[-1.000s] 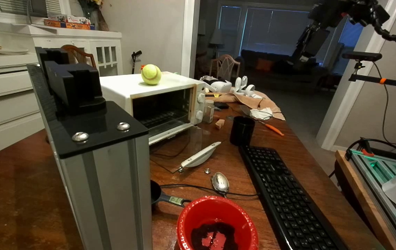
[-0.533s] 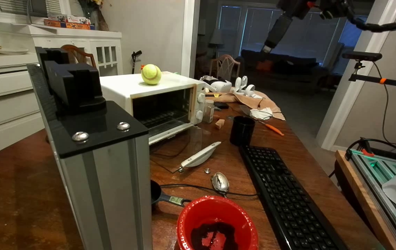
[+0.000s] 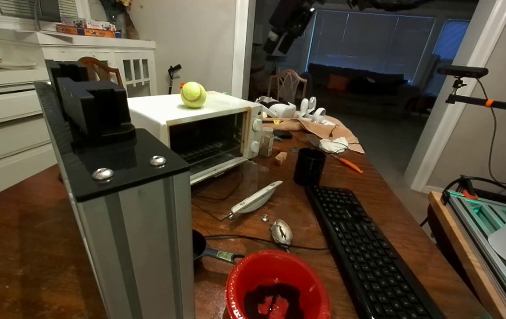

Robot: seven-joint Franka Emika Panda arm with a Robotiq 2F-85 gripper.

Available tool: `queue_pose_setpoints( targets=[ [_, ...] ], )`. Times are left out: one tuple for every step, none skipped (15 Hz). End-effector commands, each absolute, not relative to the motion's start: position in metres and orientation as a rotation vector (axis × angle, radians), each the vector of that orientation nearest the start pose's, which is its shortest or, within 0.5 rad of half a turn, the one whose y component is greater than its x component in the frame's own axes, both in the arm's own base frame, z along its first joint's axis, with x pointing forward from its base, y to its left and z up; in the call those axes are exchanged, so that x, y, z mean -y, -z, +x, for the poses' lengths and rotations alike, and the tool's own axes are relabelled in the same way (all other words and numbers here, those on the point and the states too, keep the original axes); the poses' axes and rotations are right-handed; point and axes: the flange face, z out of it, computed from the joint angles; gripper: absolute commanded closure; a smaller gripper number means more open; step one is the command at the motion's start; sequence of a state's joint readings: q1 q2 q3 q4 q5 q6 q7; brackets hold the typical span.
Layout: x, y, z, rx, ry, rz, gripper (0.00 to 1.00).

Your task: Put the tennis ball into the microwave

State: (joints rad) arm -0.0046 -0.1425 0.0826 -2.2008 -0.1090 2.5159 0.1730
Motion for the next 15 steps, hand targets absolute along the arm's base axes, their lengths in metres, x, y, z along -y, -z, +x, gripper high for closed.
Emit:
queue_pose_setpoints(
  targets=[
    [-0.046,-0.485,0.585,-0.072,0.774,-3.054,0.0],
    [-0.046,-0.481,0.593,-0.087,0.784,-3.046,0.0],
    [-0.047,-0.478,0.596,-0.058,0.774,-3.062,0.0],
    [-0.044,-0.485,0.58,-0.048,0.768,-3.065,0.0],
    [-0.044,-0.482,0.585,-0.048,0.762,-3.066,0.0],
    [-0.044,-0.48,0.586,-0.049,0.758,-3.067,0.0],
    [-0.043,-0.482,0.585,-0.049,0.762,-3.066,0.0],
    [-0.043,-0.484,0.585,-0.049,0.767,-3.065,0.0],
    [-0.044,-0.485,0.585,-0.049,0.77,-3.064,0.0],
    [-0.044,-0.485,0.584,-0.049,0.772,-3.063,0.0],
    [-0.041,-0.475,0.593,-0.071,0.714,-3.08,0.0],
    [-0.039,-0.469,0.6,-0.077,0.707,-3.092,0.0],
    [-0.038,-0.463,0.606,-0.093,0.687,-3.09,0.0],
    [-0.037,-0.455,0.613,-0.108,0.663,-3.091,0.0],
    [-0.035,-0.449,0.62,-0.116,0.657,-3.093,0.0]
  ],
)
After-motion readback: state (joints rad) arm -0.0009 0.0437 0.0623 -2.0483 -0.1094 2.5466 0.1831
